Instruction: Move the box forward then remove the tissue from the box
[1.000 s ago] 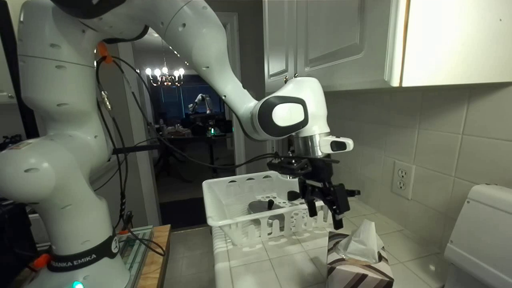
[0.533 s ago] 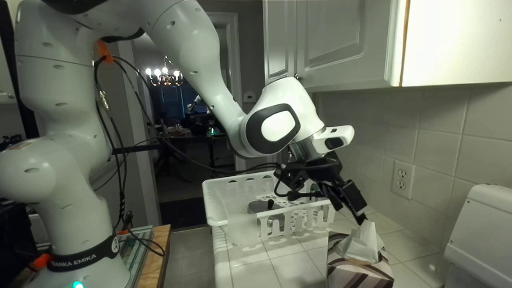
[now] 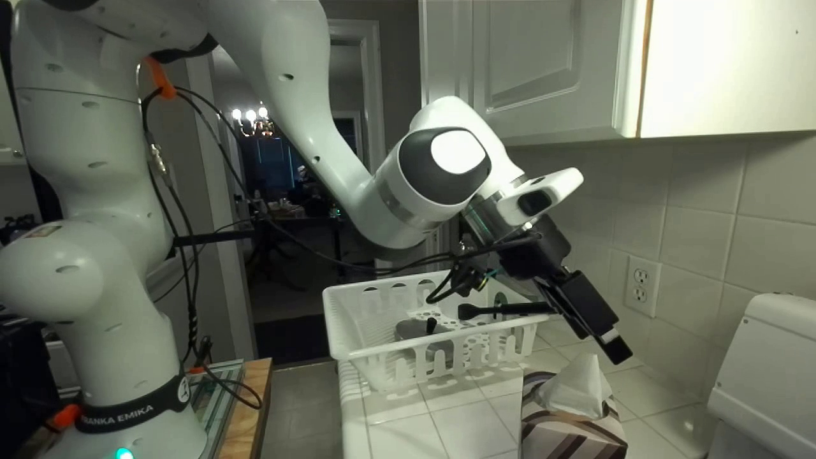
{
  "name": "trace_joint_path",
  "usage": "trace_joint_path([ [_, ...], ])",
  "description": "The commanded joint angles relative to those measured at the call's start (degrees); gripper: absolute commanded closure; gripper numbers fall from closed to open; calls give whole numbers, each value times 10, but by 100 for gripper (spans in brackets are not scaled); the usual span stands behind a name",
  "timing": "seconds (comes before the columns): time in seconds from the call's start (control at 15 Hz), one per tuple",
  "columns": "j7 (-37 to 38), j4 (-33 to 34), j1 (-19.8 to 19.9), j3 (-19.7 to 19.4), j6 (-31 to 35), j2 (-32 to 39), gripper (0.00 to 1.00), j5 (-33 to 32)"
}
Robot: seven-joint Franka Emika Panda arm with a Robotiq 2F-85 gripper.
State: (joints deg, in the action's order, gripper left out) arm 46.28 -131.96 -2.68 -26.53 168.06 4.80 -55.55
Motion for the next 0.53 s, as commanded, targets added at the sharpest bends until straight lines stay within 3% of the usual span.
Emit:
trace_joint_path([
  [0.0, 86, -7, -25, 5, -44, -8, 0, -63],
  [0.07, 106, -7, -30, 7, -47, -3, 0, -74],
  [0.13, 122, -5, -36, 9, -55, 1, 7, -84],
  [0.2, 137, -4, -41, 9, -61, 5, 28, -96],
  [0.47, 202, 0, -55, 7, -85, 11, 56, -156],
])
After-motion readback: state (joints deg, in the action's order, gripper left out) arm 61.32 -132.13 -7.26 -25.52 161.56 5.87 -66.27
